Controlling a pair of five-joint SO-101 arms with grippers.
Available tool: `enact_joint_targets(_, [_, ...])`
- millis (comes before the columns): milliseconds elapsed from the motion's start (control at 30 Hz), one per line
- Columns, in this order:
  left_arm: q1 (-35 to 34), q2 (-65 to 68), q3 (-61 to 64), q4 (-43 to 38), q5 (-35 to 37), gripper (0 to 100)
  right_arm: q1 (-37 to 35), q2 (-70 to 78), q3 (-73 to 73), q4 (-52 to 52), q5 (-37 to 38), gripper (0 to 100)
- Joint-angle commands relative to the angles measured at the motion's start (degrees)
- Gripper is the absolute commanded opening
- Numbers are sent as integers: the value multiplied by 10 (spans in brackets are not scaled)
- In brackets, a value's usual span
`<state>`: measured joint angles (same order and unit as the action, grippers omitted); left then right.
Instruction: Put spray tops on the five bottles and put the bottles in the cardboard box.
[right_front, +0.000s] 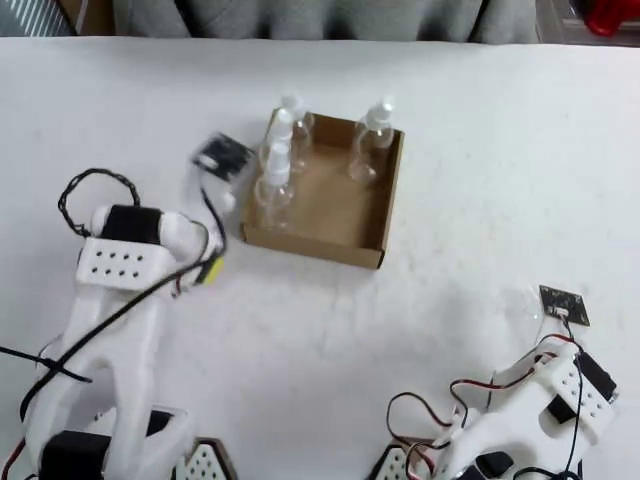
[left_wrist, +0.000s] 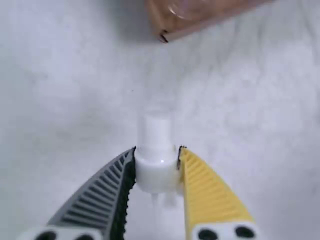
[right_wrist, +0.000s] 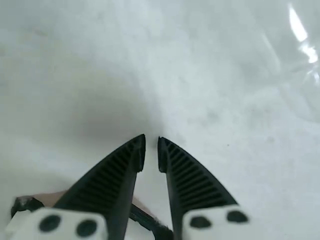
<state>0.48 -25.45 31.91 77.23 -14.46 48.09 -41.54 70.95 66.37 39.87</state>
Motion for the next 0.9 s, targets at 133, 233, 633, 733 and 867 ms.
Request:
enact_joint_targets(133, [-49,-24,27,-113,280,38,-7,-6,-4,-6,-4,16])
enact_joint_targets(233, [-57,-23,88,-191,281,38,-7,-6,-4,-6,-4,16])
enact_joint_targets(633, [-70,-22,216,-355,282,40,-2,-4,-4,-7,-4,16])
enact_joint_targets(733, [-57,-22,226,-353,282,97,0,-3,-4,-7,-4,16])
enact_joint_targets(867, [-57,-22,223,-327,282,255,0,-3,-3,-7,-4,16])
